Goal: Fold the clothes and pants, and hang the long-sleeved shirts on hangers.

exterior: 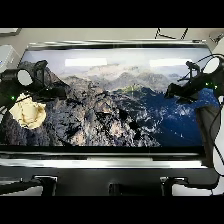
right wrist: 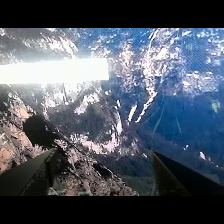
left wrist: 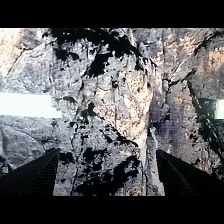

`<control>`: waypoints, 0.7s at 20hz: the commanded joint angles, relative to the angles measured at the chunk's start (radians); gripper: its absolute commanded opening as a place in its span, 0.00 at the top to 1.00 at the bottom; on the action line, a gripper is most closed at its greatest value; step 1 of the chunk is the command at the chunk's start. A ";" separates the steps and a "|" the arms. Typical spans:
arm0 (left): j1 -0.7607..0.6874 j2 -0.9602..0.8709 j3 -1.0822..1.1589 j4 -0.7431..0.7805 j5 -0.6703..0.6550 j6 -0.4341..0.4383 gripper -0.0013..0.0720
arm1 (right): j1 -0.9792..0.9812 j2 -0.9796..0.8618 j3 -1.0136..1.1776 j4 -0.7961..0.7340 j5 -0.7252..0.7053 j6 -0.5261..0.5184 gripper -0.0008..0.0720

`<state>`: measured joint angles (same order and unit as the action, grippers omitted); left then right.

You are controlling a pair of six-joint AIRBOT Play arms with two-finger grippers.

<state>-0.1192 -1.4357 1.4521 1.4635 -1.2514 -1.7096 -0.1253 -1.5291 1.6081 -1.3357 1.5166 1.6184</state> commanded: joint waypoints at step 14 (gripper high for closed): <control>-0.001 -0.001 0.000 -0.001 0.006 -0.001 0.02 | 0.001 -0.001 0.000 0.000 -0.083 0.000 0.09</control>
<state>-0.1192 -1.4357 1.4521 1.4635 -1.2514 -1.7100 -0.1253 -1.5295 1.6081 -1.3357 1.4841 1.6188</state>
